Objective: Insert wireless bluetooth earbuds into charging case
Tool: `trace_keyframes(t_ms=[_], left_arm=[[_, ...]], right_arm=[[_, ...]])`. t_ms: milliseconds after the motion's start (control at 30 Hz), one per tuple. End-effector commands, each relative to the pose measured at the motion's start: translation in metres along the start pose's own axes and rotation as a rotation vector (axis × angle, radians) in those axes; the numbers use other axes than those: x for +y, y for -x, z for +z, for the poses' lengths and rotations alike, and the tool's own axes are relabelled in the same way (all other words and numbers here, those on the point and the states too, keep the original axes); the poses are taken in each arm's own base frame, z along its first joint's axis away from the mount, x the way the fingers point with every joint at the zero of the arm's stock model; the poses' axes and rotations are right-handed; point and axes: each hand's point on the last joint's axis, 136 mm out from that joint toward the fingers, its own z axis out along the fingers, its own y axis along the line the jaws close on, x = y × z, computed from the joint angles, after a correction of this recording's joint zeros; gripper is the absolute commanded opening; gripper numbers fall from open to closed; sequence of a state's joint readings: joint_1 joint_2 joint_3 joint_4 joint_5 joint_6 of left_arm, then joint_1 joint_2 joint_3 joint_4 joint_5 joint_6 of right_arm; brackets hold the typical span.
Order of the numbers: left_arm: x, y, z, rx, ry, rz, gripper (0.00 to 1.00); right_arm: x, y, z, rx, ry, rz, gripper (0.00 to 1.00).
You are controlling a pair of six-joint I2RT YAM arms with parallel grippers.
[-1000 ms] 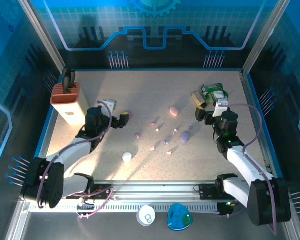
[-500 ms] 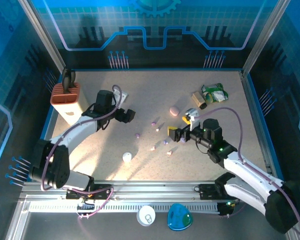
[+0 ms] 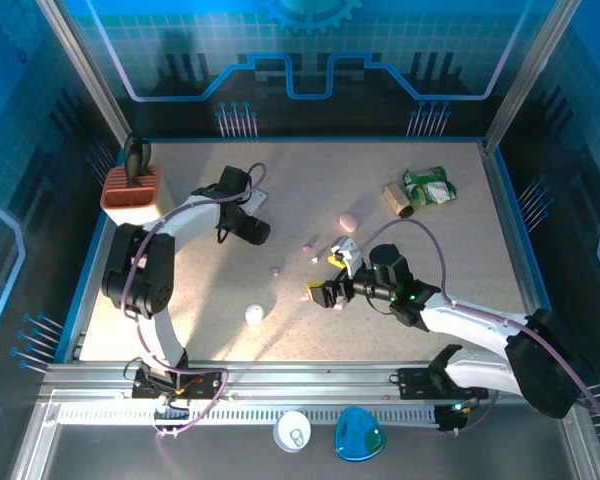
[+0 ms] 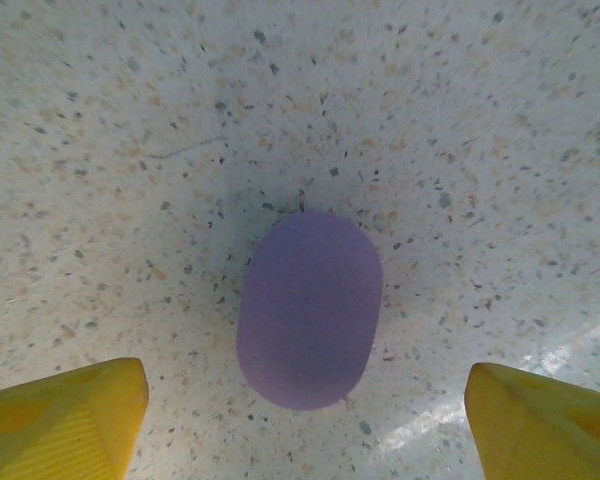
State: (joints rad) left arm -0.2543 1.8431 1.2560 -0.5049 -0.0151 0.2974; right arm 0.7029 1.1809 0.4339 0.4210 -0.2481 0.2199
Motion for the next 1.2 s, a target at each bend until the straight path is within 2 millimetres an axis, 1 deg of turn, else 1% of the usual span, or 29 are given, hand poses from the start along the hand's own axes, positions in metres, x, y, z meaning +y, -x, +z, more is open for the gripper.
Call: trace_keyframes(t_ms=[0, 100, 133, 267, 333, 467, 500, 533, 633, 667, 700, 733, 767, 833, 933, 1000, 1067, 1167], left_arm=[[-0.007, -0.009, 0.008, 0.075, -0.020, 0.028, 0.79], [-0.007, -0.011, 0.019, 0.098, -0.019, 0.039, 0.73], [-0.006, -0.012, 0.023, 0.108, -0.022, 0.037, 0.65], [-0.007, -0.013, 0.032, 0.125, -0.031, 0.039, 0.55], [-0.007, -0.013, 0.034, 0.125, -0.029, 0.041, 0.48], [-0.006, -0.011, 0.032, 0.112, -0.019, 0.046, 0.42], [-0.006, -0.011, 0.031, 0.107, -0.018, 0.046, 0.41], [-0.006, -0.011, 0.029, 0.100, -0.015, 0.047, 0.41], [-0.009, -0.009, 0.021, 0.068, -0.026, 0.040, 0.41], [-0.012, -0.008, 0.017, 0.051, -0.038, 0.036, 0.41], [-0.014, -0.005, 0.012, 0.029, -0.046, 0.033, 0.42], [-0.018, -0.002, 0.007, 0.001, -0.054, 0.033, 0.42], [-0.020, 0.000, 0.002, -0.026, -0.059, 0.033, 0.42], [-0.028, 0.007, -0.009, -0.087, -0.073, 0.048, 0.42], [-0.050, 0.023, -0.029, -0.235, -0.166, 0.091, 0.41], [-0.061, 0.030, -0.041, -0.312, -0.214, 0.109, 0.41], [-0.071, 0.035, -0.052, -0.377, -0.254, 0.140, 0.40], [-0.093, 0.039, -0.067, -0.489, -0.308, 0.237, 0.40]], right_arm=[[0.011, 0.016, 0.005, -0.048, 0.044, -0.038, 1.00], [0.012, 0.015, 0.007, -0.046, 0.050, -0.032, 1.00], [0.012, 0.014, 0.008, -0.046, 0.056, -0.028, 1.00], [0.015, 0.014, 0.011, -0.036, 0.081, -0.019, 1.00], [0.014, 0.013, 0.012, -0.035, 0.080, -0.009, 1.00], [0.010, 0.012, 0.016, -0.029, 0.061, 0.023, 1.00], [0.007, 0.012, 0.016, -0.029, 0.042, 0.033, 1.00], [-0.002, 0.012, 0.017, -0.030, -0.007, 0.059, 1.00], [-0.031, 0.008, 0.014, 0.000, -0.177, 0.117, 1.00], [-0.038, 0.003, 0.013, 0.039, -0.215, 0.128, 1.00], [-0.042, 0.003, 0.012, 0.063, -0.242, 0.134, 1.00], [-0.046, -0.003, 0.011, 0.115, -0.266, 0.145, 1.00], [-0.047, -0.006, 0.010, 0.152, -0.275, 0.151, 1.00], [-0.047, -0.005, 0.009, 0.192, -0.286, 0.158, 1.00], [-0.050, -0.002, 0.009, 0.206, -0.291, 0.202, 1.00], [-0.049, 0.002, 0.009, 0.197, -0.254, 0.242, 1.00], [-0.050, 0.007, 0.007, 0.166, -0.219, 0.324, 1.00], [-0.057, 0.016, 0.000, 0.104, -0.143, 0.509, 0.99]])
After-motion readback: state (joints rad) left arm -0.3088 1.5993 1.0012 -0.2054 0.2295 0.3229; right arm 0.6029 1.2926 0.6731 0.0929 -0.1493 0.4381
